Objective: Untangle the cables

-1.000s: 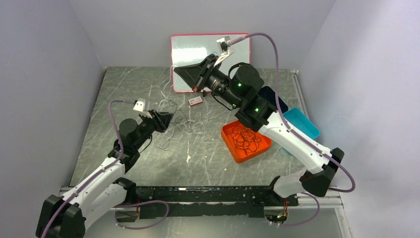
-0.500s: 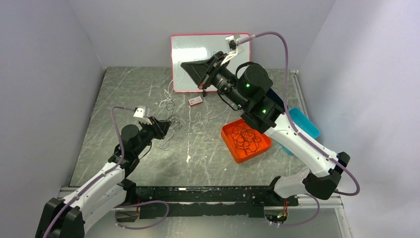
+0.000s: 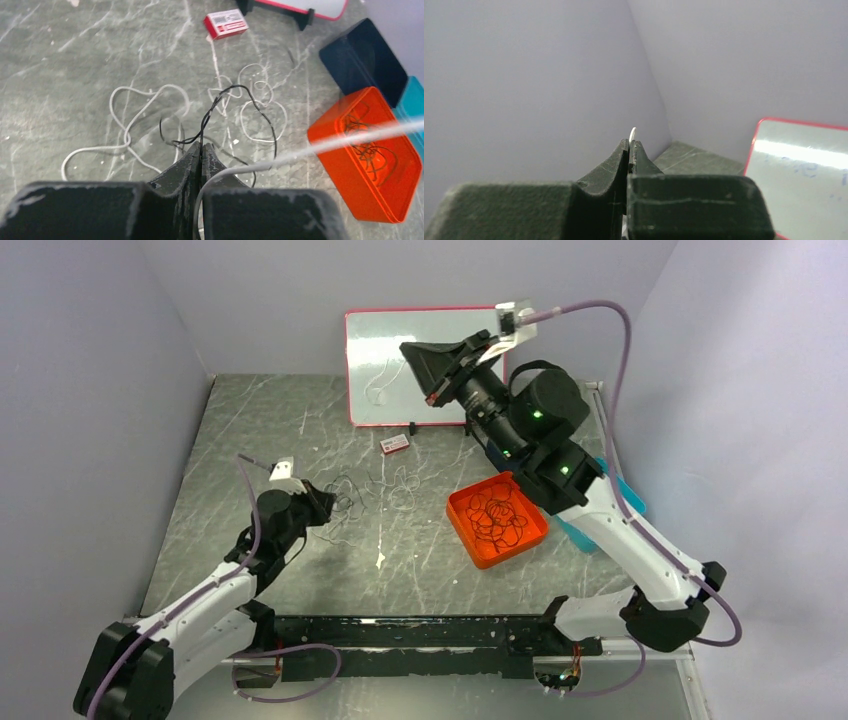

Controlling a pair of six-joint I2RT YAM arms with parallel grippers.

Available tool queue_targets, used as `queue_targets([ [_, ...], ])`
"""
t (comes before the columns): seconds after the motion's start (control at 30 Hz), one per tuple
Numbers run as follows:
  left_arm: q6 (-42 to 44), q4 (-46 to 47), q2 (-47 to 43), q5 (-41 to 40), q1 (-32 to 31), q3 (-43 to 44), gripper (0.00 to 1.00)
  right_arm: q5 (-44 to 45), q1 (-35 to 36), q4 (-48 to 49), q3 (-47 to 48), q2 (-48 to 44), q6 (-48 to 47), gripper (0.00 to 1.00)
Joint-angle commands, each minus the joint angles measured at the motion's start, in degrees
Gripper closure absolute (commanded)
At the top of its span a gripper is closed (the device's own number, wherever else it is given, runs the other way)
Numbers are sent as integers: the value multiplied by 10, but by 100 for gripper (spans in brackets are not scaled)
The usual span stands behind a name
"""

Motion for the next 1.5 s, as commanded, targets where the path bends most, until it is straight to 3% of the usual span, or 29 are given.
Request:
queue_targets([
  [0.0,-22,-27,20,-47,3,3,93,62,1,9,17,-35,-54,100],
  [0.67,-59,-66,94,-64,23,22,93,191,2,16,-2,-124,-175,100],
  [0.77,-58,-65,95,-62,24,22,82,198,2,14,-5,-132,-180,100],
  [1.07,-56,-70,102,-62,26,27,67,210,2,15,-13,-149,-196,100],
  [1.3,-61,-72,112,-64,28,31,42,239,2,23,-13,-168,-230,100],
  [1.47,-61,-71,118,-63,29,31,37,263,2,33,-16,-187,-257,100],
])
